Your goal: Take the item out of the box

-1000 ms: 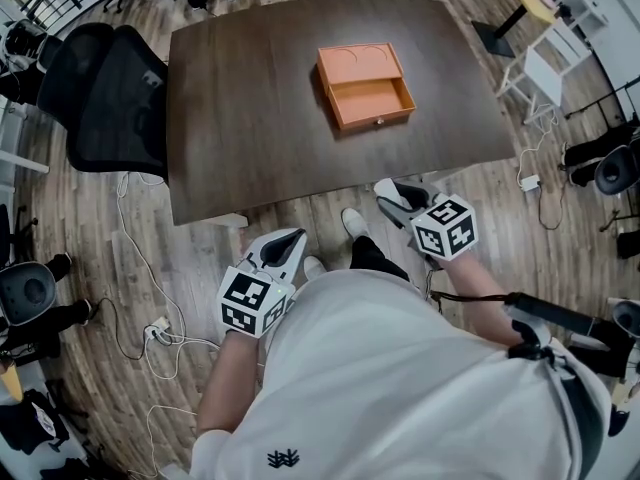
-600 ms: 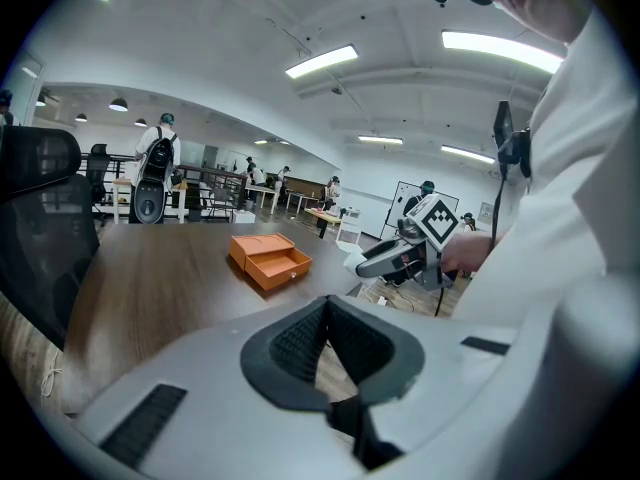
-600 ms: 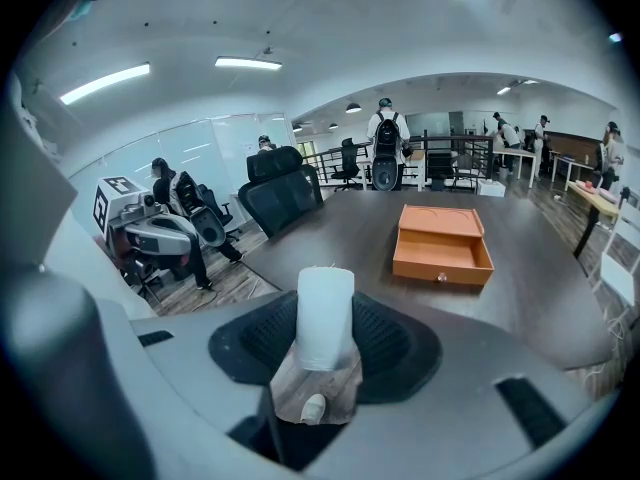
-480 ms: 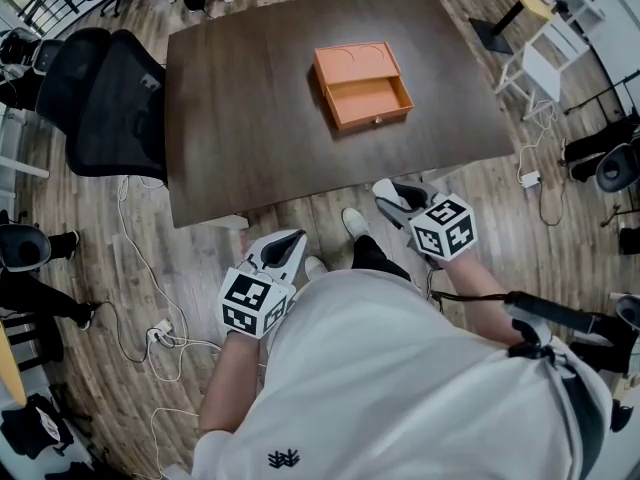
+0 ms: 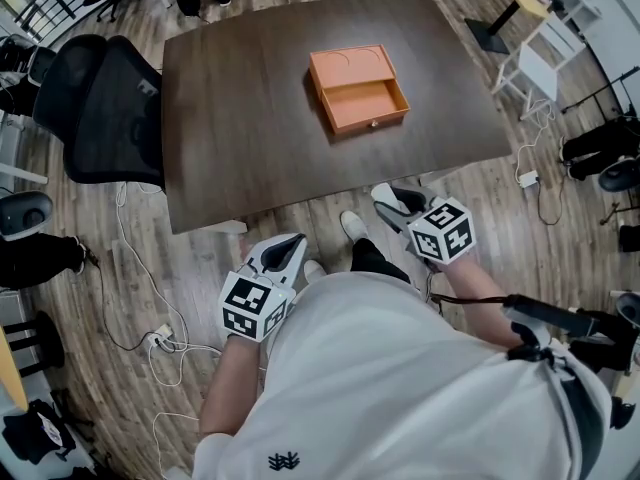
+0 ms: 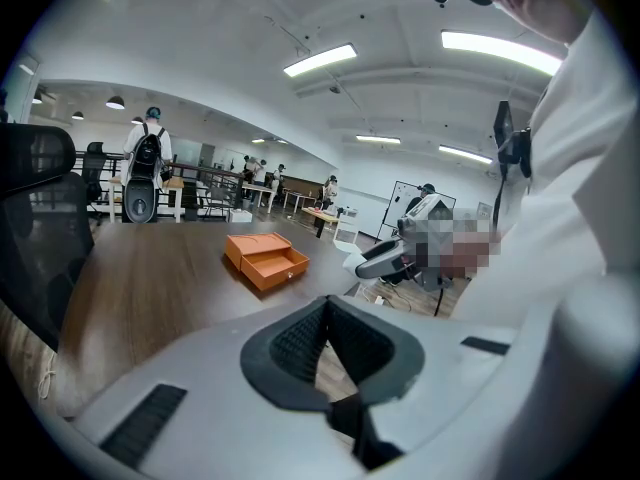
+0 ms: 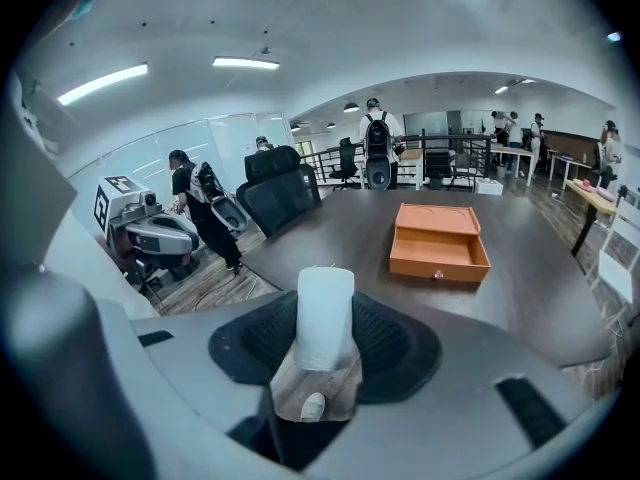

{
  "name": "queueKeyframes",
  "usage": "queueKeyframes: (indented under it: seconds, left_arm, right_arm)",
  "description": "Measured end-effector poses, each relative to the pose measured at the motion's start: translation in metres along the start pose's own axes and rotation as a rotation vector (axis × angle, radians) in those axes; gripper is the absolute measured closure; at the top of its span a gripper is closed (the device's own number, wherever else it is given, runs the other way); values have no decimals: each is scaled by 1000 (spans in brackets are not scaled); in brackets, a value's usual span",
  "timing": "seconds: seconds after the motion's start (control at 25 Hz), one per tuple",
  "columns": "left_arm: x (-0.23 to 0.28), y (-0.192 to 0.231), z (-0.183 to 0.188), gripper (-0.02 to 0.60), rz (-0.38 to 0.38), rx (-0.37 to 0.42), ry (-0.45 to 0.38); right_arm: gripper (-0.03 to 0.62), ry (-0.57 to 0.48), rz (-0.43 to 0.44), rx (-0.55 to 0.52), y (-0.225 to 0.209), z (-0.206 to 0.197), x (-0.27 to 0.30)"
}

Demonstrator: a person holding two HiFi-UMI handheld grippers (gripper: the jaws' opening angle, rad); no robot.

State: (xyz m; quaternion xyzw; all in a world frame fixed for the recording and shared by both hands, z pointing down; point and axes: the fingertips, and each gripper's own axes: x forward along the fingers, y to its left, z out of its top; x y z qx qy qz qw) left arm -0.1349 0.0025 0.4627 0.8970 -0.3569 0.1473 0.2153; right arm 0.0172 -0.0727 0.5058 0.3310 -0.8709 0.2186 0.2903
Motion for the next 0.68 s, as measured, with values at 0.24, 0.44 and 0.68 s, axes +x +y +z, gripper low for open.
queueKeyframes:
  seconds: [0.24, 0.44, 0.68]
  left_arm:
    - [4, 2, 6, 571, 3, 0, -5]
    - [9, 7, 9, 571, 3, -1, -3]
    - [20, 10, 13, 571, 4, -4, 1]
  right_arm:
    - [430, 0, 0, 4, -6, 2, 2]
    - [430, 1, 2, 4, -11, 6, 6]
    - [430, 0, 1, 5, -24, 10, 9]
